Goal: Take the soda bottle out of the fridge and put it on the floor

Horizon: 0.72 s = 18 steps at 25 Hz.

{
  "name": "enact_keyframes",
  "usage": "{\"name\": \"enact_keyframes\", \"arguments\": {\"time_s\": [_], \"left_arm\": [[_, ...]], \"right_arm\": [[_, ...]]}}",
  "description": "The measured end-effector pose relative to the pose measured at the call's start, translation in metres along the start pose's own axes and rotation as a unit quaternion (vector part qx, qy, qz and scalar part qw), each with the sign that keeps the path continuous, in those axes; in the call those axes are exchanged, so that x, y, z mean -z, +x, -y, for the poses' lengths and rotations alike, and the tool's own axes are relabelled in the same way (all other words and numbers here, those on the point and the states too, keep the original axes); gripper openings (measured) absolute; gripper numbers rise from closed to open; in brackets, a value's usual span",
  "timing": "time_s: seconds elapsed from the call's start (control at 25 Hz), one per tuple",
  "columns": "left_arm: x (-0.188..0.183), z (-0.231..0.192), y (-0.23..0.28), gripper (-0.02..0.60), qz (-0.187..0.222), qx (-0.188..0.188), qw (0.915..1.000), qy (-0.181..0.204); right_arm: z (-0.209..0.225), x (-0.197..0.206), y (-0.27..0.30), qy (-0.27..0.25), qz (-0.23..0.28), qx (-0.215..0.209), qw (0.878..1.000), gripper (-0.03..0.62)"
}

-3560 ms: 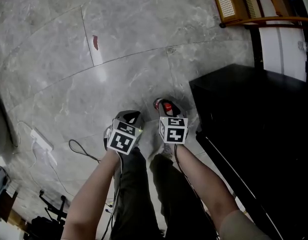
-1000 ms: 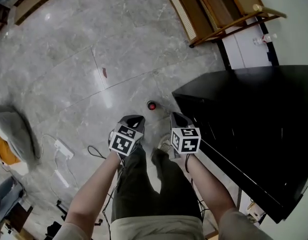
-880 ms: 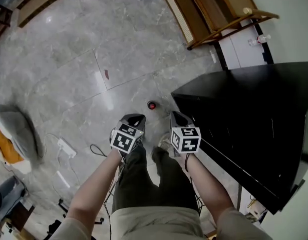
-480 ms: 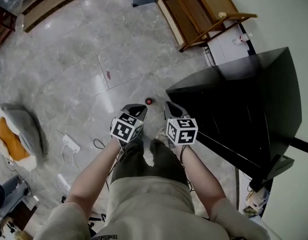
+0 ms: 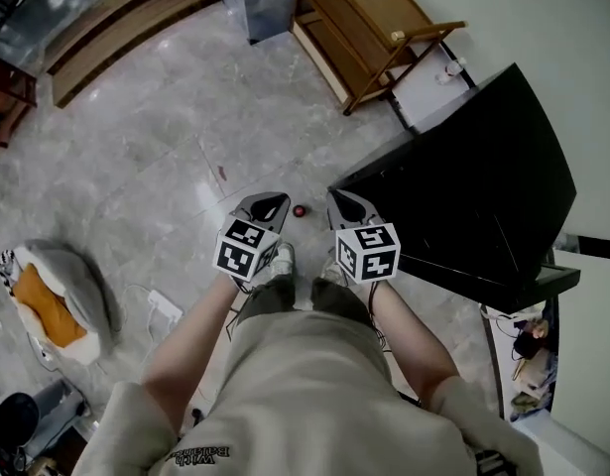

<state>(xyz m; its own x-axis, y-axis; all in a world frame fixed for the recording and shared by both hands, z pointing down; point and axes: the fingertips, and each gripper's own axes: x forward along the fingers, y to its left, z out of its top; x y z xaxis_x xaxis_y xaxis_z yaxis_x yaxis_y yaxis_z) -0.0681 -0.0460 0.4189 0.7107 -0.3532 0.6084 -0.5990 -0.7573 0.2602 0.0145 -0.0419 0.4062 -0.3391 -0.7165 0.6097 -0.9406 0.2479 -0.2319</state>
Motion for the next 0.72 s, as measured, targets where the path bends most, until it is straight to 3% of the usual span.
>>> {"name": "enact_keyframes", "arguments": {"time_s": [0.24,0.48,0.64,0.72], "left_arm": [[-0.061,0.017,-0.031,0.006,0.047,-0.006,0.9983,0.035],[-0.126,0.040,-0.066,0.006,0.096,-0.001,0.9918,0.084],[-0.167,0.067,-0.097,0.006,0.123,-0.013,0.9773,0.172],[-0.192,0.078,-0.114,0.006,0.156,-0.020,0.9686,0.192]], "right_arm": [[-0.009,-0.069,-0.051,0.000,0.074,-0.013,0.997,-0.005],[-0.019,-0.130,-0.101,-0.044,0.141,-0.015,0.989,-0.005],[-0.033,-0.167,-0.139,-0.079,0.190,-0.016,0.979,-0.005],[-0.039,-0.185,-0.155,-0.091,0.214,-0.017,0.972,-0.005]]}}
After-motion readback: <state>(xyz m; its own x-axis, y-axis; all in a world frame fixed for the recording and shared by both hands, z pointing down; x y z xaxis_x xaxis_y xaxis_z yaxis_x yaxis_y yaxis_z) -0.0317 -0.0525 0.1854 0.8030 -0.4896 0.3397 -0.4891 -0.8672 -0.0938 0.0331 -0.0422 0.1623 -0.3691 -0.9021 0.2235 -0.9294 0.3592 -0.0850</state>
